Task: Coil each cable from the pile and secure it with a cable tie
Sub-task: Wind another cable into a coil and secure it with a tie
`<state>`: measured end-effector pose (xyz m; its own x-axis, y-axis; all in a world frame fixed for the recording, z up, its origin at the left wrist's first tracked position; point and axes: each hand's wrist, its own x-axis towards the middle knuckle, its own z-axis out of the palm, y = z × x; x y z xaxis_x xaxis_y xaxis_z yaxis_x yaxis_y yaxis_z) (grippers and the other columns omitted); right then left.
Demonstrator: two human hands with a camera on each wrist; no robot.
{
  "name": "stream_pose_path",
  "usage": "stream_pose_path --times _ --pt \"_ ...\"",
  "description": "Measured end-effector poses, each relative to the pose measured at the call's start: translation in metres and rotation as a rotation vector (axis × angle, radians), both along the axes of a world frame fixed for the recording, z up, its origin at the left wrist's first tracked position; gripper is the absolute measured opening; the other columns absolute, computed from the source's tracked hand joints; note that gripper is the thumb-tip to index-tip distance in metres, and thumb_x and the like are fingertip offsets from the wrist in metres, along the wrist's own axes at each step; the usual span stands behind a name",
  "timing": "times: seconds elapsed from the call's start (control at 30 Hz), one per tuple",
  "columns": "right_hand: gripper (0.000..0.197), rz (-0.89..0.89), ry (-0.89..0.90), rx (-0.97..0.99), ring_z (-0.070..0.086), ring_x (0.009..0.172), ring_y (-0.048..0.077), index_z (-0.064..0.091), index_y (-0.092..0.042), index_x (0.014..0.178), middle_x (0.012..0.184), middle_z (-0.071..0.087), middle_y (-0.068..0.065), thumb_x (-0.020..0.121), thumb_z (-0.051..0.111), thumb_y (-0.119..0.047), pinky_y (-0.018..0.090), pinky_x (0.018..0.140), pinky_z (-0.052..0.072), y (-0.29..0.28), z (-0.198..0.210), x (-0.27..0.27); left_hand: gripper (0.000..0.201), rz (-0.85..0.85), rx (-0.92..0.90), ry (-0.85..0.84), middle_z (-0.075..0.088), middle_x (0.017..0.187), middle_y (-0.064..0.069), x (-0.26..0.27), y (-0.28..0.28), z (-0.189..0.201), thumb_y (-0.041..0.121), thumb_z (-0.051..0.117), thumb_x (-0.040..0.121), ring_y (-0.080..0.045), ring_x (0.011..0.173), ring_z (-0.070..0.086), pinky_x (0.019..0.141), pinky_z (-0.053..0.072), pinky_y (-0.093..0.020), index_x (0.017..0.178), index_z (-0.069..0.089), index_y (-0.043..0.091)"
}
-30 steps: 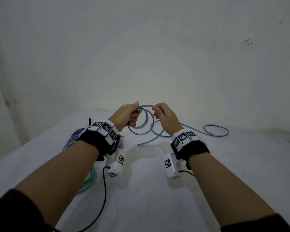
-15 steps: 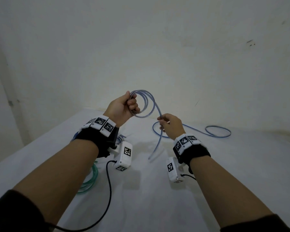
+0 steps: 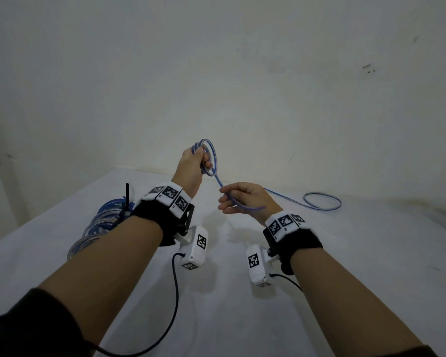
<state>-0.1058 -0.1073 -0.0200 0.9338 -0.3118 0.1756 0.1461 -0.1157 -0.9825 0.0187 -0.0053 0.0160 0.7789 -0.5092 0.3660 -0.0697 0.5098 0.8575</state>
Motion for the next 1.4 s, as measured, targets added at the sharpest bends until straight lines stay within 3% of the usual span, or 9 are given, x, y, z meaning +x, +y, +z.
stream_pose_path --times 0.13,0.3,0.53,0.67,0.93,1.07,1.17,1.23,1.4 --pt "0.015 0.031 -0.014 0.058 0.071 0.076 0.022 0.059 0.002 0.104 0.088 0.068 0.017 0.092 0.049 0.005 0.029 0.073 0.059 0.008 0.001 -0.001 0.018 0.102 0.177 -0.167 0.044 0.068 -0.001 -0.004 -0.007 -0.010 0.012 0.029 0.101 -0.010 0.057 0.042 0.060 0.040 -0.020 0.088 0.040 0.006" --pt "0.020 -0.039 -0.060 0.024 0.068 0.061 0.019 0.060 0.008 0.104 0.076 0.066 0.015 0.095 0.052 -0.008 0.026 0.061 0.058 0.019 0.006 0.004 0.012 0.112 0.324 -0.281 0.045 0.068 -0.001 -0.004 -0.006 -0.022 0.013 0.033 0.099 -0.012 0.059 0.042 0.060 0.039 -0.022 0.097 0.039 0.003" --pt "0.033 -0.301 -0.190 -0.127 0.046 0.045 0.020 0.067 -0.014 0.060 0.051 0.052 0.010 0.088 0.064 -0.031 0.025 0.049 0.041 0.029 0.009 0.024 0.012 0.032 0.383 -0.280 0.043 0.070 0.001 -0.017 0.006 -0.025 0.016 0.034 0.101 -0.008 0.059 0.040 0.048 0.037 -0.006 0.103 0.040 0.005" --pt "0.008 -0.322 -0.252 -0.094 0.058 0.048 0.017 0.061 0.000 0.093 0.068 0.060 0.013 0.087 0.062 -0.005 0.022 0.048 0.048 0.034 0.013 0.029 0.016 -0.014 0.393 -0.258 0.043 0.068 -0.001 -0.013 0.012 -0.024 0.017 0.031 0.102 -0.005 0.055 0.042 0.046 0.034 -0.008 0.097 0.042 0.007" --pt "0.059 -0.446 -0.254 -0.085 0.060 0.047 0.020 0.030 -0.017 0.123 0.067 0.061 0.007 0.081 0.069 -0.004 0.028 0.056 0.055 0.029 0.018 0.042 0.037 -0.156 0.459 -0.335 0.032 0.061 -0.003 -0.009 0.027 -0.025 0.014 0.023 0.103 -0.010 0.051 0.030 0.052 0.025 -0.021 0.068 0.036 0.013" --pt "0.019 -0.563 -0.222 -0.384 0.062 0.072 0.025 0.062 -0.016 0.102 0.079 0.063 0.011 0.085 0.065 -0.022 0.032 0.070 0.049 0.022 0.014 0.057 0.033 -0.132 0.468 -0.239 0.031 0.058 0.002 0.000 0.030 -0.027 0.017 0.030 0.102 -0.008 0.049 0.027 0.050 0.023 -0.021 0.075 0.046 0.008" --pt "0.027 -0.568 -0.110 -0.549 0.045 0.100 0.020 0.073 -0.015 0.101 0.108 0.053 0.013 0.091 0.054 -0.032 0.026 0.092 0.036 0.016 0.005 0.064 0.036 -0.110 0.449 -0.161 0.032 0.046 0.010 0.007 0.036 -0.027 0.021 0.032 0.102 -0.005 0.042 0.026 0.048 0.021 -0.021 0.074 0.051 0.008" --pt "0.029 -0.562 -0.037 -0.665 0.035 0.100 0.016 0.072 -0.017 0.104 0.105 0.045 0.005 0.096 0.047 -0.030 0.025 0.092 0.027 0.018 0.004 0.062 0.038 -0.100 0.445 -0.120 0.032 0.042 0.012 0.011 0.039 -0.026 0.022 0.031 0.102 -0.005 0.040 0.026 0.049 0.021 -0.022 0.071 0.051 0.011" --pt "0.038 -0.342 0.005 -0.386 0.060 0.099 0.026 0.064 -0.006 0.097 0.103 0.066 0.014 0.101 0.033 -0.026 0.035 0.089 0.045 0.026 -0.001 0.070 0.037 -0.125 0.363 0.002 0.034 0.041 0.009 0.016 0.042 -0.027 0.016 0.029 0.099 -0.009 0.043 0.026 0.050 0.022 -0.025 0.071 0.053 0.009"
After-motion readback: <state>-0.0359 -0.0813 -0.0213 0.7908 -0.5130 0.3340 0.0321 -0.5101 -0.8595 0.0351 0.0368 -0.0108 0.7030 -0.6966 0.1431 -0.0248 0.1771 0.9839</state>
